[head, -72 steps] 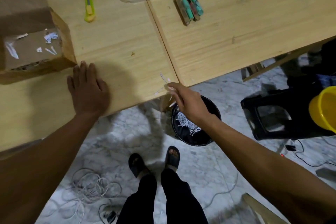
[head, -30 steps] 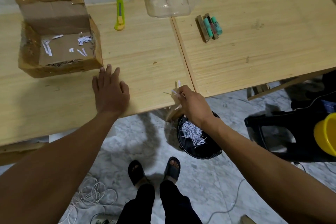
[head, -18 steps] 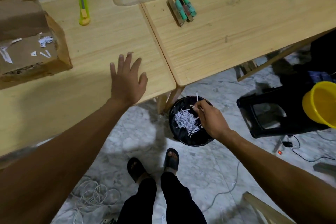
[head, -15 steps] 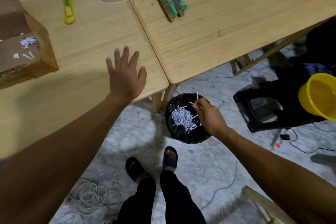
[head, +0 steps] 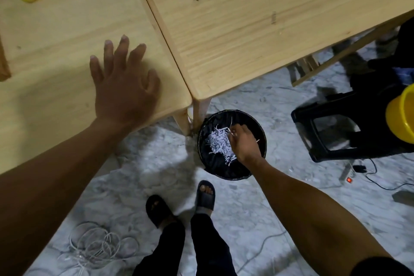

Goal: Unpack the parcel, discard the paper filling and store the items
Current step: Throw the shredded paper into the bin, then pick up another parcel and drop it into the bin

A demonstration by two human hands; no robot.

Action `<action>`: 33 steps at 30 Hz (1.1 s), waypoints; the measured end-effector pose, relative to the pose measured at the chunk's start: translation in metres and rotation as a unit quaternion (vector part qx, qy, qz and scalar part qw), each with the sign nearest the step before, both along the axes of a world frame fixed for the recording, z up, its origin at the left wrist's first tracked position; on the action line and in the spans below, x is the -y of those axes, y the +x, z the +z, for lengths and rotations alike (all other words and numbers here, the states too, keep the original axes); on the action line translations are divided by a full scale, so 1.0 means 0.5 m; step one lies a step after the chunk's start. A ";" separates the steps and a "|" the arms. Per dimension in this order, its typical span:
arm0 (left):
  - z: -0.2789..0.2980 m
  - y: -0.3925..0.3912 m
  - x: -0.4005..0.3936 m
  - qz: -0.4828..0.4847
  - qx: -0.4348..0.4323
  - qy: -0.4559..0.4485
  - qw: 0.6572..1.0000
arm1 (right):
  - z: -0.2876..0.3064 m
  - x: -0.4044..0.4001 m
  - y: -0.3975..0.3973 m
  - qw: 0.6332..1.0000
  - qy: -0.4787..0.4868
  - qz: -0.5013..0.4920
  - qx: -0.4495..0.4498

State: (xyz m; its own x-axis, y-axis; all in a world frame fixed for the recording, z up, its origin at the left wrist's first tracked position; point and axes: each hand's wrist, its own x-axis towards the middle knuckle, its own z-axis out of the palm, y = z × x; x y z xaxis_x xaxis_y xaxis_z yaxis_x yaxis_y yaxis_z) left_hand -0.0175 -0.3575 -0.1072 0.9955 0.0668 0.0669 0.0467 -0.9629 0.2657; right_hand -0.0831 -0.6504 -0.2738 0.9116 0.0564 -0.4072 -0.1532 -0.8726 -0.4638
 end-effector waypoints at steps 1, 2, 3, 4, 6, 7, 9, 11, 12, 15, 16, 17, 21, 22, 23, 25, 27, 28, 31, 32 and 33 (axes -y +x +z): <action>-0.002 0.000 -0.001 0.001 0.003 0.001 1.000 | -0.014 0.001 -0.002 1.000 -0.022 0.006 -0.009; -0.004 0.002 -0.002 0.003 0.006 0.004 1.000 | -0.022 0.003 -0.003 0.999 -0.043 0.007 -0.021; -0.005 0.003 -0.002 0.005 0.008 0.005 1.000 | -0.029 0.005 -0.005 0.998 -0.057 0.002 -0.034; -0.006 0.003 -0.002 0.006 0.009 0.004 1.000 | -0.032 0.007 -0.007 0.997 -0.062 -0.005 -0.049; -0.008 0.003 -0.002 0.009 0.008 0.000 1.000 | -0.031 0.010 -0.010 0.997 -0.045 -0.020 -0.063; -0.007 0.003 -0.001 0.010 0.005 -0.002 1.000 | -0.028 0.013 -0.012 0.997 -0.032 -0.026 -0.063; -0.004 0.002 0.000 0.010 -0.003 -0.008 1.000 | -0.009 0.019 -0.015 0.998 -0.007 -0.037 -0.055; -0.002 0.002 -0.001 0.015 -0.011 -0.011 1.000 | 0.018 0.024 -0.014 0.998 0.014 -0.052 -0.038; 0.000 0.002 -0.002 0.017 -0.014 -0.013 1.000 | 0.035 0.024 -0.012 0.998 0.024 -0.058 -0.029; 0.001 0.002 -0.001 0.015 -0.019 -0.013 1.000 | 0.093 0.015 -0.001 0.997 0.045 -0.065 0.001; 0.003 0.003 0.000 0.015 -0.019 -0.012 1.000 | 0.116 0.009 0.003 0.997 0.048 -0.064 0.012; 0.003 0.003 0.000 0.015 -0.019 -0.011 1.000 | 0.139 0.002 0.007 0.997 0.049 -0.062 0.022; 0.000 -0.002 0.001 0.015 -0.010 -0.001 1.000 | 0.240 -0.026 0.006 0.995 0.072 -0.050 0.043; -0.002 -0.005 -0.001 0.010 -0.003 0.005 1.000 | 0.265 -0.033 0.004 0.995 0.077 -0.050 0.049; -0.004 -0.008 -0.002 0.006 0.002 0.007 1.000 | 0.288 -0.040 0.001 0.994 0.080 -0.049 0.056; -0.001 -0.007 -0.009 0.007 -0.009 -0.010 1.000 | 0.331 -0.055 -0.003 0.993 0.087 -0.046 0.072; 0.006 -0.004 -0.017 0.009 -0.044 -0.048 0.998 | 0.371 -0.071 0.000 0.992 0.090 -0.041 0.081; 0.011 -0.001 -0.023 0.005 -0.064 -0.066 0.996 | 0.391 -0.082 0.004 0.992 0.088 -0.034 0.085; 0.032 0.014 -0.050 -0.037 -0.141 -0.073 0.987 | 0.446 -0.118 0.029 0.989 0.093 -0.019 0.114; 0.041 0.016 -0.064 -0.059 -0.163 -0.062 0.983 | 0.462 -0.132 0.038 0.987 0.099 -0.018 0.125; 0.052 0.017 -0.078 -0.080 -0.180 -0.055 0.979 | 0.476 -0.147 0.048 0.985 0.104 -0.017 0.135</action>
State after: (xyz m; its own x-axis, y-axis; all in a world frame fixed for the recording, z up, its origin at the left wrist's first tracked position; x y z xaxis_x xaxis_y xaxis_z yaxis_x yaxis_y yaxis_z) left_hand -0.0091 -0.3184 -0.0814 0.9515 -0.1048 -0.2892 0.0072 -0.9324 0.3615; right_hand -0.0590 -0.5769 -0.0360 0.9880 0.0809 -0.1315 -0.0262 -0.7511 -0.6596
